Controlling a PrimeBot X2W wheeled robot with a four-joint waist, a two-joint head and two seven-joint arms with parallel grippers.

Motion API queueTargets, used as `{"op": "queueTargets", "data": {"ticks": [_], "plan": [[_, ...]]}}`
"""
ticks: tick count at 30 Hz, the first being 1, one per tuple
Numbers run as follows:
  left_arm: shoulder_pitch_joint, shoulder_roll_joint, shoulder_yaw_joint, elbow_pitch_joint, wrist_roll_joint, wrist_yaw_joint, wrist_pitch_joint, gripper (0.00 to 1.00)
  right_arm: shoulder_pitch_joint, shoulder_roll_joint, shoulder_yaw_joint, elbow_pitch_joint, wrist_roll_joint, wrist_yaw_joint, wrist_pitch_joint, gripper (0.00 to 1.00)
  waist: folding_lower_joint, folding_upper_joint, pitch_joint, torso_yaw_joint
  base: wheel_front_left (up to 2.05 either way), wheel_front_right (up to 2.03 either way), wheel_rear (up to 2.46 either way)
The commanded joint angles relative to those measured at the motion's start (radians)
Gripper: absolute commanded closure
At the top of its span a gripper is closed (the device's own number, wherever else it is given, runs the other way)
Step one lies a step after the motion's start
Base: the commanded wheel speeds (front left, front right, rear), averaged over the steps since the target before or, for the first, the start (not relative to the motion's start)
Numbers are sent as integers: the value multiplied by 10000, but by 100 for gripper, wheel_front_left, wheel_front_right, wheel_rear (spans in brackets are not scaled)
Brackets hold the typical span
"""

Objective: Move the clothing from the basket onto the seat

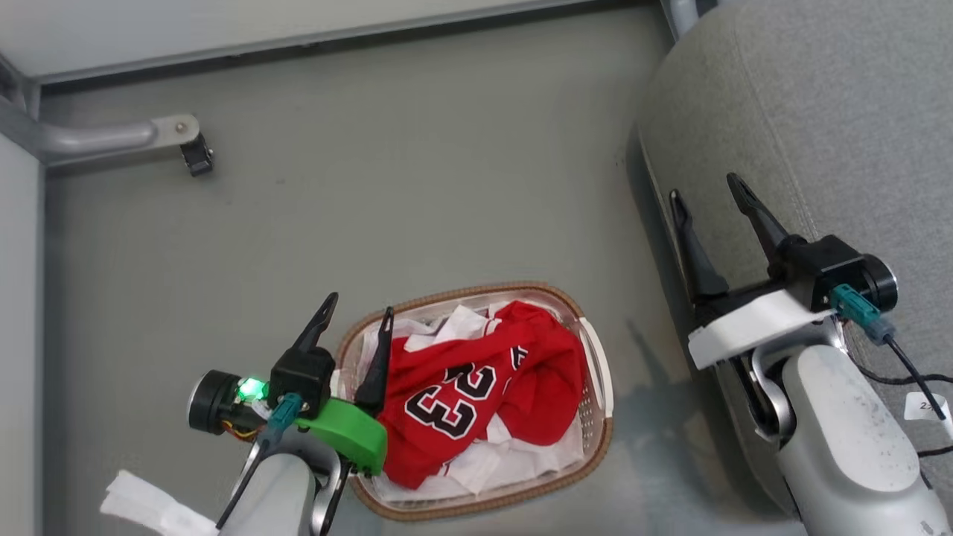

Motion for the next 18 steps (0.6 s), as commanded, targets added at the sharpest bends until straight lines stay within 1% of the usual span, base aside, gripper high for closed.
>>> {"op": "queueTargets", "data": {"ticks": [1, 7, 11, 13, 15, 18], "plan": [[-394, 32, -91, 134, -4, -32, -9, 0, -250, 48, -9, -153, 29, -5, -44, 0, -1, 64, 1254, -584, 0, 0, 0], [-1185, 17, -640, 1169, -4, -57, -9, 0, -657, 175, 55, -634, 32, -5, -44, 0, -1, 64, 2254, -929, 0, 0, 0], [-1686, 16, -1340, 2014, -115, -61, -9, 0, -801, 256, 59, -721, -11, -5, -43, 0, -1, 64, 2765, -1114, 0, 0, 0], [-1986, 81, -1840, 2450, -48, -58, -9, 0, -854, 295, 52, -732, 28, -5, -43, 0, -1, 64, 3004, -1189, 0, 0, 0], [-2233, 205, -2698, 2894, 162, -57, -9, 0, -916, 320, 96, -705, 44, -5, -43, 0, -1, 64, 3196, -1271, 0, 0, 0], [-2628, 365, -3558, 3472, 77, -57, -9, 0, -991, 361, 204, -690, 66, -5, -43, 0, -1, 64, 3459, -1413, 0, 0, 0]]}}
